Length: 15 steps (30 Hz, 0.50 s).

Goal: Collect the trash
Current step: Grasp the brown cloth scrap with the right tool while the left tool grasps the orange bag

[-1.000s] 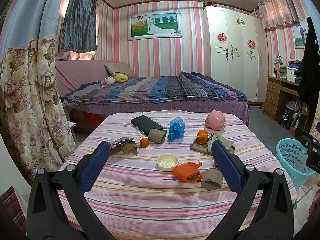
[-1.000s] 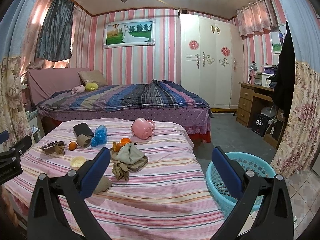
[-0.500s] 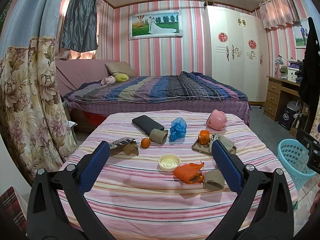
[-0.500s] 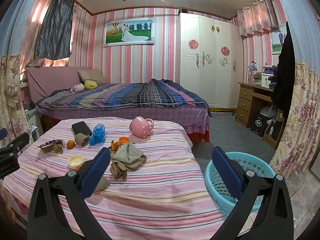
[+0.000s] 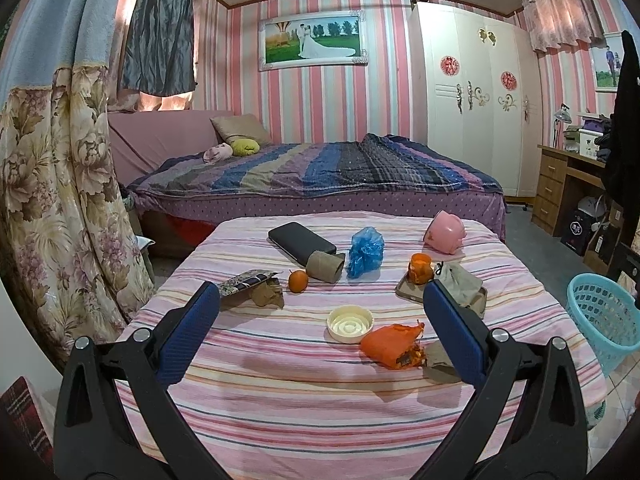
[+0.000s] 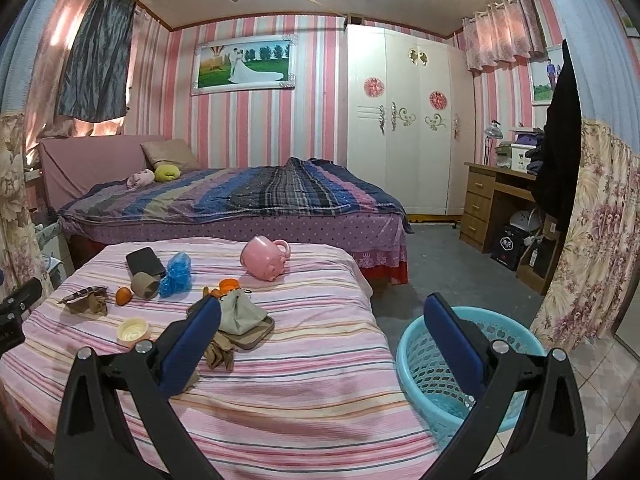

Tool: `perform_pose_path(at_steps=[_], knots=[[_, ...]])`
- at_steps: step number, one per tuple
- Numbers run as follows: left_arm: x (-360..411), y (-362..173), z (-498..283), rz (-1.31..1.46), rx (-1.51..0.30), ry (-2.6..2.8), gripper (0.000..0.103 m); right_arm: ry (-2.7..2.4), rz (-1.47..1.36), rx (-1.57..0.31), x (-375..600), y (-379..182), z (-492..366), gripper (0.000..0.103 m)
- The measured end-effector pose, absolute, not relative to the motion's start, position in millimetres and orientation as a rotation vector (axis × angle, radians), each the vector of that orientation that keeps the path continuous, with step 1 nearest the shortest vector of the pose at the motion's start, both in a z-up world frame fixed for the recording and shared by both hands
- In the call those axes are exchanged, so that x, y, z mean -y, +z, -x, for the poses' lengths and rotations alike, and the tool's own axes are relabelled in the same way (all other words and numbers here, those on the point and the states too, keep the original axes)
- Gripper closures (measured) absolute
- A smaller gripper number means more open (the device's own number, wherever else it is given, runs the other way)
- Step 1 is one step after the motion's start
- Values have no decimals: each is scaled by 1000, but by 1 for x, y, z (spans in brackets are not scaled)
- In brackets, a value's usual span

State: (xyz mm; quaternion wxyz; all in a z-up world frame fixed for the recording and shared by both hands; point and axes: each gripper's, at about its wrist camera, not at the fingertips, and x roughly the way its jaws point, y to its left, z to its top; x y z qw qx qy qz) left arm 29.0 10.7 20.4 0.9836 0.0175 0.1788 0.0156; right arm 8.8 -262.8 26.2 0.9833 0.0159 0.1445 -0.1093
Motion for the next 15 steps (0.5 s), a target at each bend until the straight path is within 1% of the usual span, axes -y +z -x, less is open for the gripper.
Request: perform_pose_path(at_steps=[15], knots=[[-35, -7, -61, -15, -436, 39, 5, -222, -60, -324, 272, 5, -30, 4]])
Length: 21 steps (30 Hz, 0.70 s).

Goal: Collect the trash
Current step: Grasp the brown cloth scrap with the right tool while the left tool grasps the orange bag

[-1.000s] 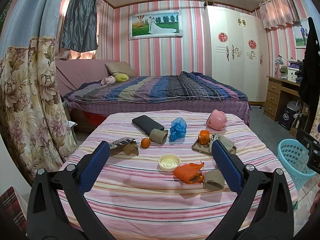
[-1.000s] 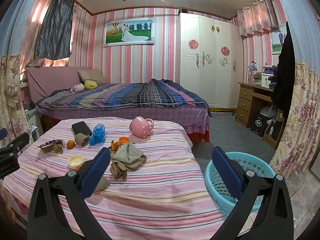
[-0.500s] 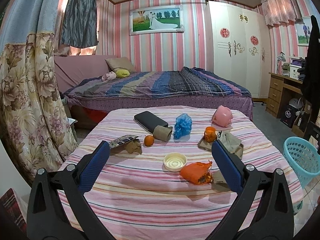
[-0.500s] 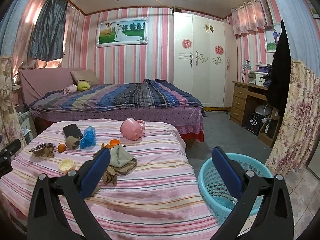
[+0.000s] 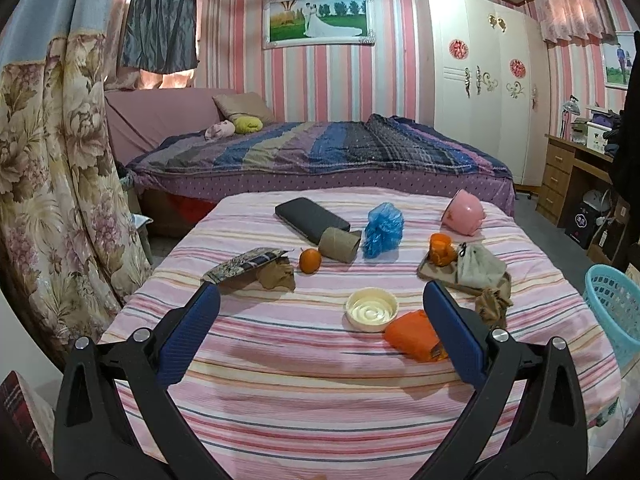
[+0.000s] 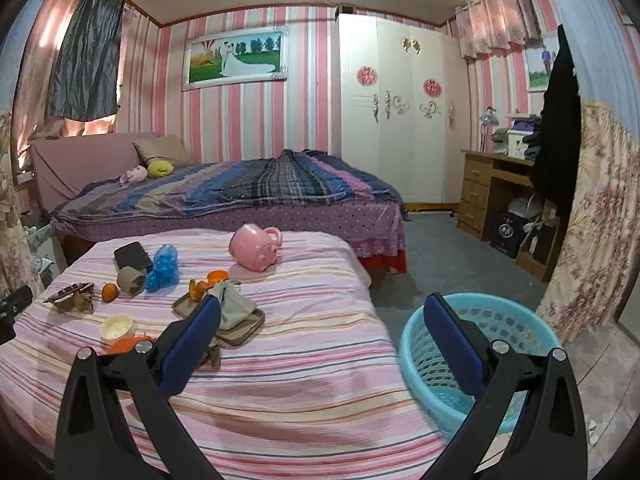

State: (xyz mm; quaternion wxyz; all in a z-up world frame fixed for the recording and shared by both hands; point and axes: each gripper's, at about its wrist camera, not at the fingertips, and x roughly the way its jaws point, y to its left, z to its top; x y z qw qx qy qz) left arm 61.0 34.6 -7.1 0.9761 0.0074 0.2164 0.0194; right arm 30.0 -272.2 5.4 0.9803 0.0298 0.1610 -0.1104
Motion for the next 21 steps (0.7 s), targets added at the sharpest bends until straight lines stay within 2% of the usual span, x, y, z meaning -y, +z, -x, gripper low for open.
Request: perform_pose_path(at_steps=[14, 21], knots=[[-68, -33, -63, 60, -426, 54, 5, -181, -34, -475, 242, -26, -62, 4], [-83, -48, -70, -4, -501, 89, 5, -101, 3, -535, 212, -39, -73, 4]])
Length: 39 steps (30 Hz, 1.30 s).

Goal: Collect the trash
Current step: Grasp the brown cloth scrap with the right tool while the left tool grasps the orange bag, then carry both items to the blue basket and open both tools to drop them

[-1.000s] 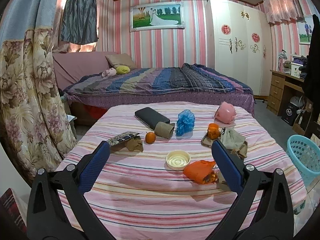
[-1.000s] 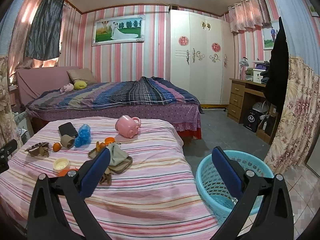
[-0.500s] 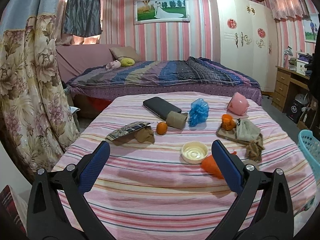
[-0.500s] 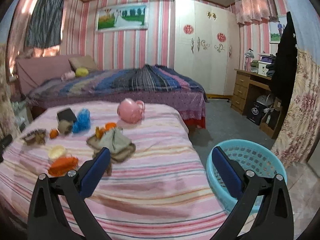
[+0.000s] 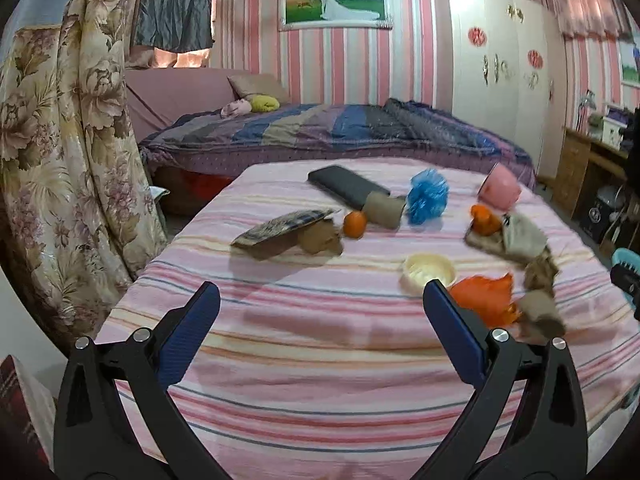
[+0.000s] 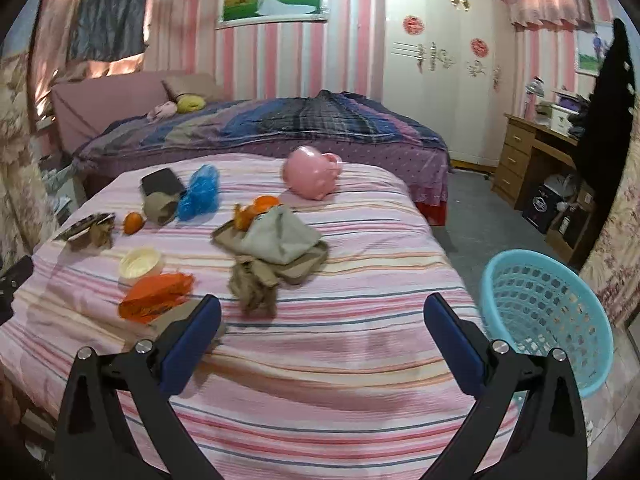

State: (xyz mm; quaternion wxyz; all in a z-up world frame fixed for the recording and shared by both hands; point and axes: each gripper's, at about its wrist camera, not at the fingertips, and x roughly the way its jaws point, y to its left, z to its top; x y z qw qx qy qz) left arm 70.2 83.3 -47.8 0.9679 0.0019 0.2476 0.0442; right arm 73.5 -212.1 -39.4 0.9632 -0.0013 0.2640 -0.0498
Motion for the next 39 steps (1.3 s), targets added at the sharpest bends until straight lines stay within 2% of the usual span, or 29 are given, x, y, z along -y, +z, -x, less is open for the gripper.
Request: perform_pose_path(at_steps=[16, 22, 24, 26, 29, 32, 39], knots=[[-106, -61, -72, 20, -535, 99, 5, 2, 103, -668, 158, -82, -92, 5], [-95, -64, -75, 20, -549, 66, 5, 33, 91, -698, 160, -86, -104, 42], [-90, -64, -76, 30, -553, 50, 5, 50, 84, -696, 161, -85, -105, 59], [-84, -64, -78, 50, -564, 14, 5, 76, 68, -698, 164, -85, -108, 67], [-70, -63, -80, 44, -571, -14, 5, 128, 37, -706, 170, -86, -111, 84], [-55, -63, -82, 29, -577, -37, 5, 144, 34, -695, 176, -86, -111, 93], [-18, -68, -92, 4, -603, -80, 5, 116, 23, -679, 203, -83, -107, 95]])
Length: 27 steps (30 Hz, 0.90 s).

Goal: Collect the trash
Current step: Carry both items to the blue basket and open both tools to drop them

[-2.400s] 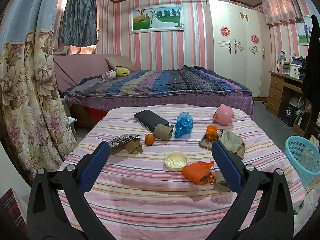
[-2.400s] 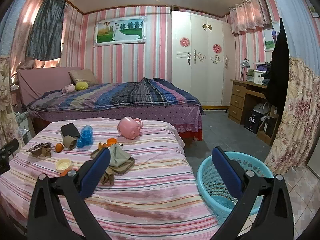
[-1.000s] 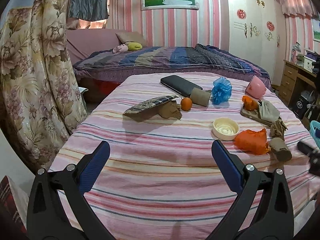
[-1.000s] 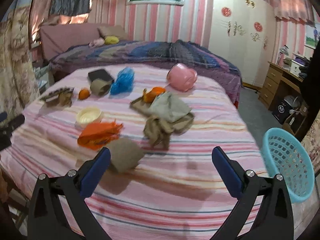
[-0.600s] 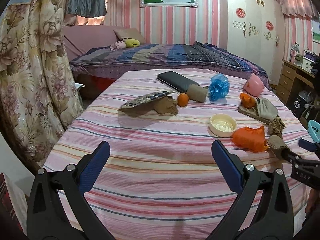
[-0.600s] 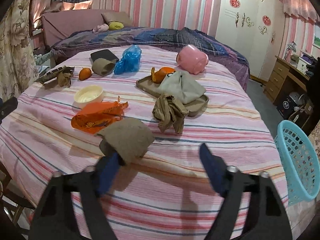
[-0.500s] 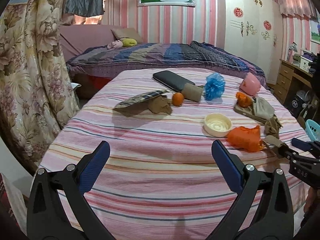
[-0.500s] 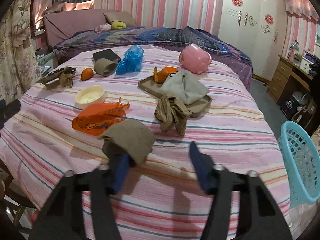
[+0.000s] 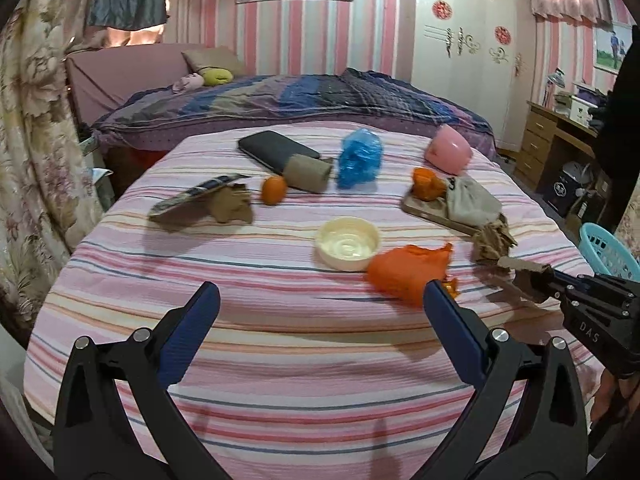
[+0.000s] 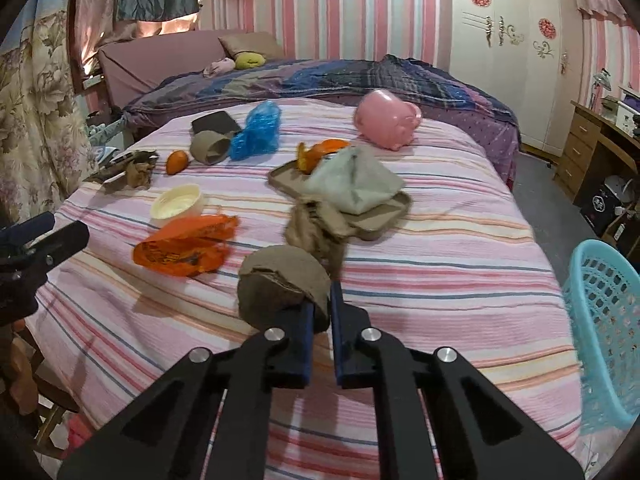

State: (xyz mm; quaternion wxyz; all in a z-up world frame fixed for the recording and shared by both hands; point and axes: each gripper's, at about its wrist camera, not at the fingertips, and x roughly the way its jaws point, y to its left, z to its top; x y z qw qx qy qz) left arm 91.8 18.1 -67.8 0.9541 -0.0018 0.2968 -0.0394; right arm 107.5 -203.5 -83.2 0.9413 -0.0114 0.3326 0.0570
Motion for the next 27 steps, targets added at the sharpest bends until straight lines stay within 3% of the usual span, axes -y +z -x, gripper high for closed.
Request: perform_pose_path(at_steps=[9, 11, 16, 22, 27], knots=[[19, -84, -116, -13, -664, -109, 5, 36, 2, -663, 254, -80, -102, 95], [24, -91, -121, -10, -692, -134, 14, 20, -3, -662, 264, -81, -101, 95], [37, -101, -128, -16, -731, -212, 60, 8, -14, -662, 279, -83, -100, 95], [46, -96, -124, -52, -715, -235, 103, 4, -12, -646, 291, -79, -98, 95], [52, -81, -115, -70, -683, -237, 103, -4, -27, -621, 303, -71, -91, 95]])
